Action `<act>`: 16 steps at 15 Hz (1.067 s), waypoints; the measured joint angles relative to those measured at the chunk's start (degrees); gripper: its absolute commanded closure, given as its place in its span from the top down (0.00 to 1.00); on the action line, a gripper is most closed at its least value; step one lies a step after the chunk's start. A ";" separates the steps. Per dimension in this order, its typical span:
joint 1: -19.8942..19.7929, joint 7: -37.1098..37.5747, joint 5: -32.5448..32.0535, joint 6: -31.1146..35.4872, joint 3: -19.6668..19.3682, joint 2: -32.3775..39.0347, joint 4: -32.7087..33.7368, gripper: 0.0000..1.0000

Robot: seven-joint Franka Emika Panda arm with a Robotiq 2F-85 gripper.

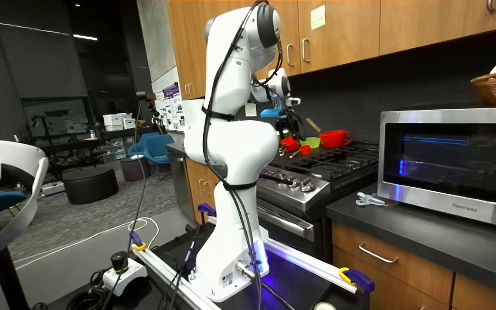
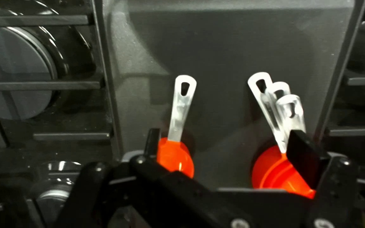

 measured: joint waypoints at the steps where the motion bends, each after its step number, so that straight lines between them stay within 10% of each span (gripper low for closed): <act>1: 0.06 -0.31 0.07 0.30 0.47 -1.00 -0.01 1.00; 16: 0.13 -11.34 8.40 1.13 3.71 -4.61 -2.52 1.00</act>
